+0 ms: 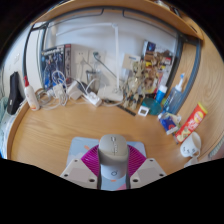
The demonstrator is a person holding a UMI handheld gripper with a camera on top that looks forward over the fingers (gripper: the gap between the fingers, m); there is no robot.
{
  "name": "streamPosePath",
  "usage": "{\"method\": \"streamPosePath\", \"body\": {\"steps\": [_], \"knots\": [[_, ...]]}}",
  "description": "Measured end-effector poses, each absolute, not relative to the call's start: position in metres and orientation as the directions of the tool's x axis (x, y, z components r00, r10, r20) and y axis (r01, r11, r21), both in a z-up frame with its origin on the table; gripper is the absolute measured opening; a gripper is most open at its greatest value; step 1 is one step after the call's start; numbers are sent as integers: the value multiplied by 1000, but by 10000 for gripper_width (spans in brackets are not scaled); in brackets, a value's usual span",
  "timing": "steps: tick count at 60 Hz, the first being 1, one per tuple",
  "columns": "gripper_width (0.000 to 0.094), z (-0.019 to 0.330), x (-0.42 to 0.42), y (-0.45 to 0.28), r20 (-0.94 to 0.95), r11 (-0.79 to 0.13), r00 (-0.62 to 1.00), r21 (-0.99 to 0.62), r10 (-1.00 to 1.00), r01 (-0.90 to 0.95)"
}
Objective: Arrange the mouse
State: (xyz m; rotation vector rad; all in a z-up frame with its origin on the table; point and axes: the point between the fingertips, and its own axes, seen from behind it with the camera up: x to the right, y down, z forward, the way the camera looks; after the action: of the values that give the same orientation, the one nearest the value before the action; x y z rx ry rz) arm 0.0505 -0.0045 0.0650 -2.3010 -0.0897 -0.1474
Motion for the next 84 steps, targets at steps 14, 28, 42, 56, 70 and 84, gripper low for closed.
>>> {"method": "streamPosePath", "body": {"steps": [14,28,42,56,70,84], "knots": [[332,-11,48,-27,71,-760,997,-649,-3,44],[458,-12,46,-26,58,-733,998,-680,-27,20],[840,8,61,-39,134,-782,991,-619,-14,72],[841,174,35,-31,76,-622,997,-781,-10,53],[840,285,0,-43,35,-502,998,-863,46,53],[841,309,-18,-62,47,-492,997,-867,67,74]]}}
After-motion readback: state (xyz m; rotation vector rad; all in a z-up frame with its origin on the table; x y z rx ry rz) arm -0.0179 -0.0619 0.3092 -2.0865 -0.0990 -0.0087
